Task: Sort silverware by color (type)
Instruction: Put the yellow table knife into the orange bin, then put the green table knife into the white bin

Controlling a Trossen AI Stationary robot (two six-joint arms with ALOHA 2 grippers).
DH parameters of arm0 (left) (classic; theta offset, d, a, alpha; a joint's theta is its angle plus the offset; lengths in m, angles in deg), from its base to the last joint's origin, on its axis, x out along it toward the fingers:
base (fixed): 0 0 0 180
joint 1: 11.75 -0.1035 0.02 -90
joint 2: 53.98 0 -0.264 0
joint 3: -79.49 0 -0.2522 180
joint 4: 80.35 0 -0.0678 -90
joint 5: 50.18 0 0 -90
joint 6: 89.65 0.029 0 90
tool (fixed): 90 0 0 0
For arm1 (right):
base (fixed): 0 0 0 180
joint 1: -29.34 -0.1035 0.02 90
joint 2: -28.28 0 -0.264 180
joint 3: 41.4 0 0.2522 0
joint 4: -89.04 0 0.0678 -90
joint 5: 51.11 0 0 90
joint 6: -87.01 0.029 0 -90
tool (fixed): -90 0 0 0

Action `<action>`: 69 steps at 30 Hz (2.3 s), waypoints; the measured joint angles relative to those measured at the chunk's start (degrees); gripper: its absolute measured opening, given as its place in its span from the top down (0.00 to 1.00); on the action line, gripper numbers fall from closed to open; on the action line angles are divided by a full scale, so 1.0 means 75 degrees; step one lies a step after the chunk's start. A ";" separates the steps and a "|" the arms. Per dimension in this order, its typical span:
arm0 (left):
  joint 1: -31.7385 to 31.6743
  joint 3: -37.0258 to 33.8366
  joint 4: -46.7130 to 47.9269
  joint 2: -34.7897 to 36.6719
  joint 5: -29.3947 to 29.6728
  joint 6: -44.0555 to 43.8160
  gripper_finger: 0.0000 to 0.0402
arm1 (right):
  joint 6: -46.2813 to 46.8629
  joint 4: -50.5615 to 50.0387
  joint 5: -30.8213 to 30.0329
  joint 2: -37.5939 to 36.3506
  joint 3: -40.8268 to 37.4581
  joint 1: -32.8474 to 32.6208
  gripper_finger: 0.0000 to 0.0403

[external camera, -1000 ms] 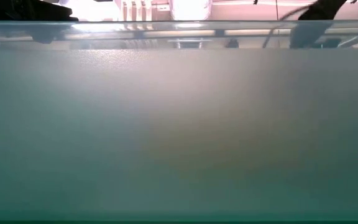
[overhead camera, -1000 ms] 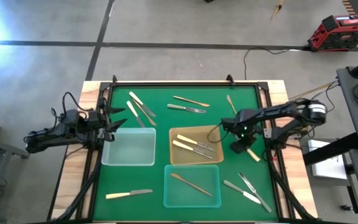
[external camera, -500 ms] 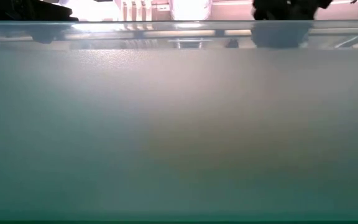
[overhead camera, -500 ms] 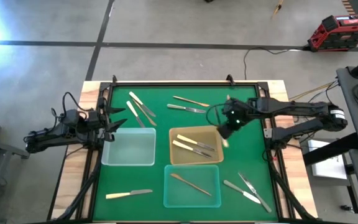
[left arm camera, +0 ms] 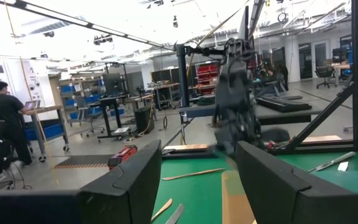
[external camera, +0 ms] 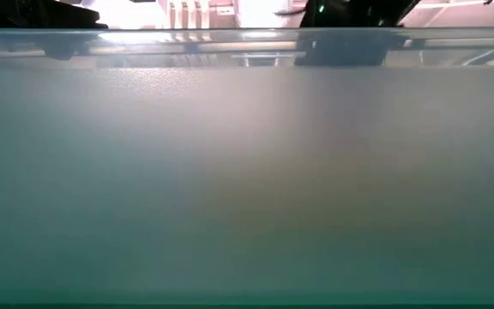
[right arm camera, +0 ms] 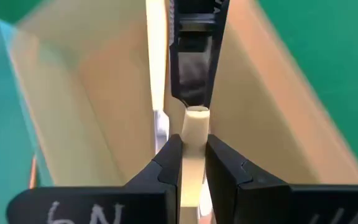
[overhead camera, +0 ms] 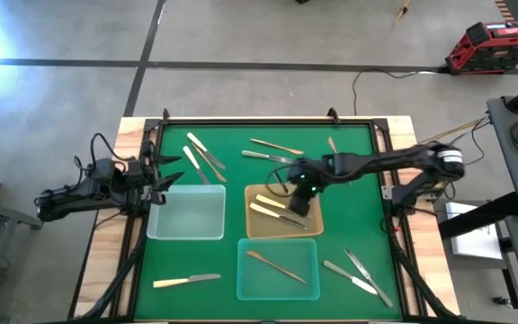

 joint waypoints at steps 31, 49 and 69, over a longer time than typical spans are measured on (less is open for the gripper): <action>0.0000 0.0000 0.0000 0.0000 0.0001 0.0001 0.52 | 0.0682 -0.6107 0.1236 0.0205 0.2805 -0.1112 0.53; 0.0000 -0.0001 0.0000 0.0000 0.0001 0.0000 0.52 | 0.9613 -0.3787 0.0296 -0.1715 -0.0187 -0.6900 0.59; -0.0001 0.0000 0.0000 0.0000 0.0003 0.0001 0.52 | 0.7735 -0.2090 -0.0797 0.0339 -0.0245 -0.6928 0.61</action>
